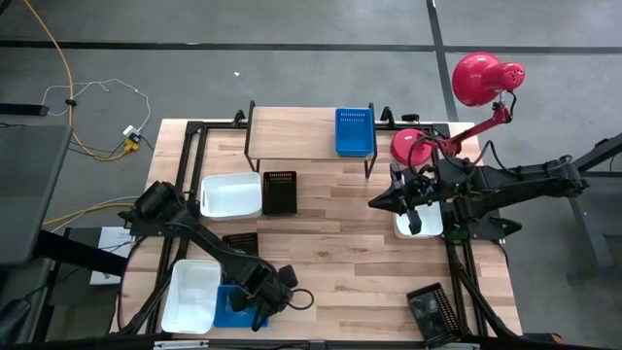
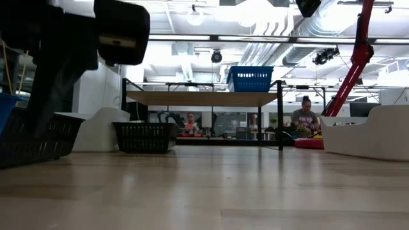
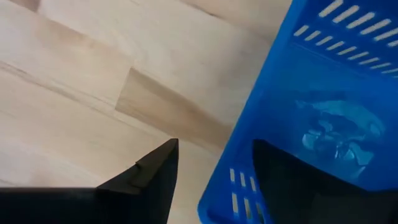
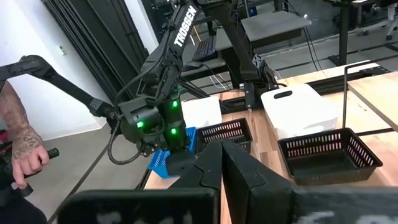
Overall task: Stack baskets on shelf by color
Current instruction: Stack the blue basket on top of the blue bin on the shelf
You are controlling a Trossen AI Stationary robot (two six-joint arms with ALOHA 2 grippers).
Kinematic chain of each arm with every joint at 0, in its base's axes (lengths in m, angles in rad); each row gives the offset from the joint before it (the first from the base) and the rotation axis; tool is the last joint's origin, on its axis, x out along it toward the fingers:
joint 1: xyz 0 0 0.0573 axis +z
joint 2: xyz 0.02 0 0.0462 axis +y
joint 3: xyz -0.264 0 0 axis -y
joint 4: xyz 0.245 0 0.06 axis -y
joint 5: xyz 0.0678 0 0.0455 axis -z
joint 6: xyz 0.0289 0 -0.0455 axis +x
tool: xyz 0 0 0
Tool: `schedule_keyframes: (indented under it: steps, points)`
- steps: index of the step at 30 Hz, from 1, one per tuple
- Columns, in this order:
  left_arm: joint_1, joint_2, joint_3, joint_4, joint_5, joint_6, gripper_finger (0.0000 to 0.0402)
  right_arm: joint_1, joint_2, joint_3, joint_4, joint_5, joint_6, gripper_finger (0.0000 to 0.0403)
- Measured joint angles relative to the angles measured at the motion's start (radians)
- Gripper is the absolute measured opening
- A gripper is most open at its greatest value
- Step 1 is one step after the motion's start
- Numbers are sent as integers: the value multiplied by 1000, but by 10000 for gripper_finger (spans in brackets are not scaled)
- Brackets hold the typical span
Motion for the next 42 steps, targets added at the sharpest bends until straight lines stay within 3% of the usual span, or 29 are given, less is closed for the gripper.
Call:
schedule_keyframes:
  steps: [4,9,11,16,20,23,28,31,36,42]
  points:
    - [0,0,0,7,1,54,144,0,0,0,-1,0,0,0]
    - [5,-9,0,12,19,57,29,0,0,0,-3,1,-11,0]
    - [18,-12,1,14,32,37,11,0,0,0,-3,8,-11,0]
    - [66,-47,47,-25,16,-8,5,0,0,0,-3,30,-29,0]
    - [123,-149,93,-51,-39,-35,2,0,0,0,-2,34,-37,0]
    - [180,-274,117,-76,-181,-71,1,0,0,0,1,34,-36,0]
    - [304,-501,167,-8,-535,-127,1,0,-5,0,-5,69,-37,0]
    - [409,-587,198,99,-632,-117,0,0,-4,0,-4,100,-37,0]
    - [610,-597,284,234,-586,-112,0,0,-4,0,1,106,-25,0]
    - [799,-406,507,100,-430,-128,0,0,-3,0,4,134,-10,0]
